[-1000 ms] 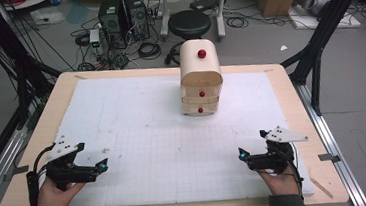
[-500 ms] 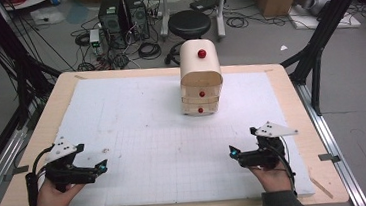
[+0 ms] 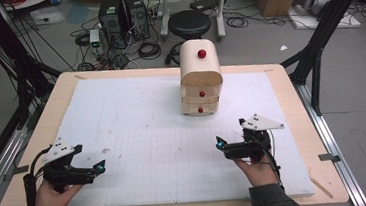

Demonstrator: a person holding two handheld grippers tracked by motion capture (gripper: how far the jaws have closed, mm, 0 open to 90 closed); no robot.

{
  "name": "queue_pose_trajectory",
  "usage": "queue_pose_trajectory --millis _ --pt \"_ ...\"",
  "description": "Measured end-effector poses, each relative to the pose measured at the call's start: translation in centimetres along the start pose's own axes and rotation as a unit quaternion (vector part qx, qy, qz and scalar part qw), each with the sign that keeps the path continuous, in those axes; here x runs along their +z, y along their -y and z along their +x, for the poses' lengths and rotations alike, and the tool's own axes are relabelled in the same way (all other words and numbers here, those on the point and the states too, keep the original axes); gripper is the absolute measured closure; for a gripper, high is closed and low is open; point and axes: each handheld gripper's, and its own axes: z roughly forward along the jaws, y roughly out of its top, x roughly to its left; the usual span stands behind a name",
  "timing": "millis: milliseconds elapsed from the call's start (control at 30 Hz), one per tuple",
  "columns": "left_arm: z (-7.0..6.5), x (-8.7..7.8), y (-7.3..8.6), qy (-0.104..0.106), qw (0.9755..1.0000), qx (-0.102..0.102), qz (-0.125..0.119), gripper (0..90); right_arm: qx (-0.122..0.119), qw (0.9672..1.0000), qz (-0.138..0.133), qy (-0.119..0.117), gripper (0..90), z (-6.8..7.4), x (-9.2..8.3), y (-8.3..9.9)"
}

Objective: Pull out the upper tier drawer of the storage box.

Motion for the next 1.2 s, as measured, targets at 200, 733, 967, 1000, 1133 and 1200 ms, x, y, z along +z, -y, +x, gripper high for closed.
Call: queue_pose_trajectory --millis 200,733,967,1000,1133,1200 --pt "0.0 0.0 -0.1 0.0 1.0 -0.001 -0.002 1.7 -0.013 0.9998 -0.003 0.014 0.2 0.8 0.9 -0.6" --pt "0.2 -0.1 -0.1 -0.004 1.0 0.0 -0.002 1.7 0.007 0.9976 -0.046 0.052 4.0 2.7 4.9 -1.9" --pt "0.3 0.0 -0.1 -0.003 1.0 0.001 -0.001 1.7 0.023 0.9952 -0.063 0.071 5.6 3.2 6.0 -3.1" --pt "0.3 0.0 -0.1 -0.002 1.0 0.001 -0.001 1.7 0.025 0.9948 -0.065 0.074 7.5 3.3 6.1 -3.3" --pt "0.3 0.0 -0.2 -0.003 1.0 0.0 -0.001 1.7 0.027 0.9938 -0.069 0.083 16.8 3.5 6.5 -3.9" --pt "0.3 0.0 -0.2 -0.001 1.0 0.0 0.0 1.7 0.028 0.9929 -0.071 0.09 17.0 3.8 6.8 -4.3"
